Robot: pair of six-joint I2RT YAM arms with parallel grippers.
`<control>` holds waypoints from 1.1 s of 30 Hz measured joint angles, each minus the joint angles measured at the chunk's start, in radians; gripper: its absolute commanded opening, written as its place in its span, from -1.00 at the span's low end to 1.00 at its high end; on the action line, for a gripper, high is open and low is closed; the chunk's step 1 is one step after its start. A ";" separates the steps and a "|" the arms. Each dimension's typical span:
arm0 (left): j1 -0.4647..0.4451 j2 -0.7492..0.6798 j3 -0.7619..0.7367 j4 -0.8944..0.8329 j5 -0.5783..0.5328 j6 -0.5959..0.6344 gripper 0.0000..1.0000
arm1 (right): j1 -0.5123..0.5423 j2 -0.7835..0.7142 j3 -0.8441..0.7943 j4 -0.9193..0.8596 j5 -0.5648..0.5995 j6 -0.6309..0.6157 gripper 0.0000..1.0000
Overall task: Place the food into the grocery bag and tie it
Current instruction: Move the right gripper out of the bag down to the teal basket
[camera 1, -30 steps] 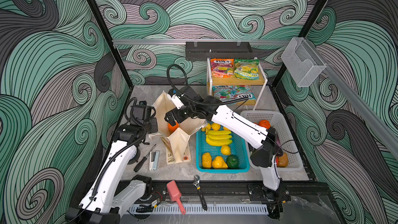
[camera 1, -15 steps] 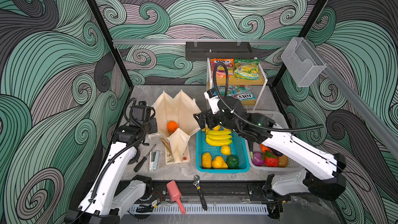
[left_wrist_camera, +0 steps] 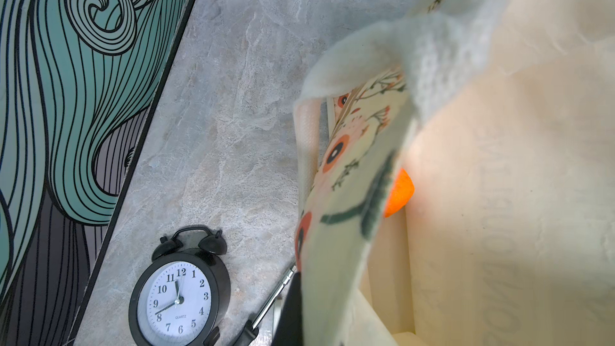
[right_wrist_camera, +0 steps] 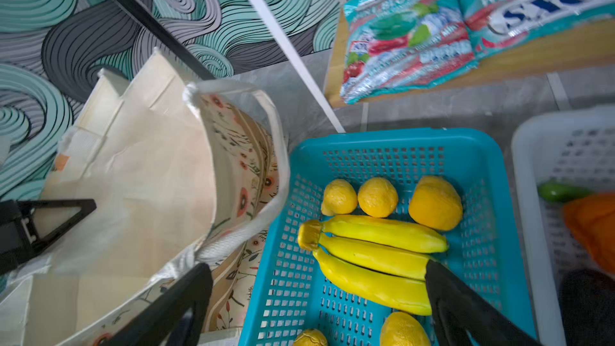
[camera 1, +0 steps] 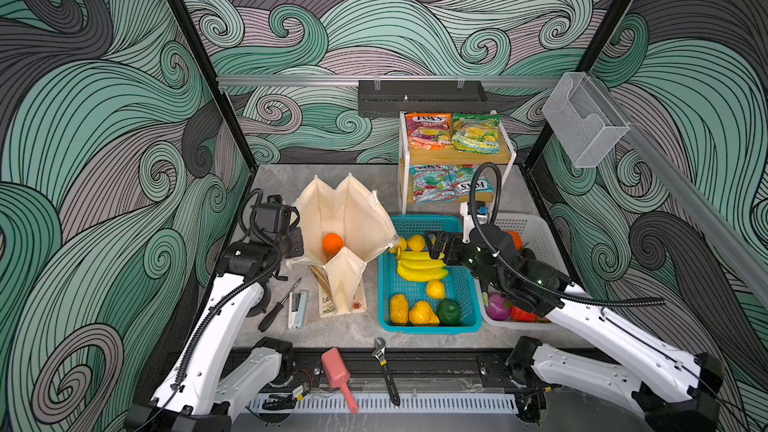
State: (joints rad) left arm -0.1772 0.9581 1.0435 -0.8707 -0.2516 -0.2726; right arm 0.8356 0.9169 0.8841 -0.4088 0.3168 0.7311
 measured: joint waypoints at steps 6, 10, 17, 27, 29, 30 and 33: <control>0.000 -0.001 0.000 0.000 -0.006 0.000 -1.00 | -0.070 -0.096 -0.142 0.006 -0.014 0.192 0.99; 0.000 -0.001 -0.001 -0.001 -0.010 0.000 -1.00 | -0.138 -0.098 -0.170 0.014 -0.104 0.254 0.99; 0.000 -0.003 -0.001 -0.004 -0.019 0.000 -1.00 | -0.254 -0.078 -0.270 0.109 -0.385 0.264 0.94; 0.000 -0.002 -0.001 -0.005 -0.026 0.000 -1.00 | -0.243 0.015 -0.142 -0.077 -0.404 -0.006 0.58; 0.000 -0.002 -0.001 -0.005 -0.025 0.000 -1.00 | -0.212 0.047 -0.137 -0.097 -0.408 -0.093 0.58; 0.000 -0.002 -0.001 -0.005 -0.025 0.000 -1.00 | -0.188 0.076 -0.129 -0.121 -0.409 -0.136 0.58; 0.000 -0.002 -0.001 -0.005 -0.026 0.000 -1.00 | -0.132 0.150 -0.116 -0.157 -0.426 -0.225 0.52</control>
State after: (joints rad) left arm -0.1772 0.9562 1.0428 -0.8753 -0.2771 -0.2726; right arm 0.7036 1.0668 0.7685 -0.5659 -0.1089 0.5056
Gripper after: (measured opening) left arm 0.049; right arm 0.779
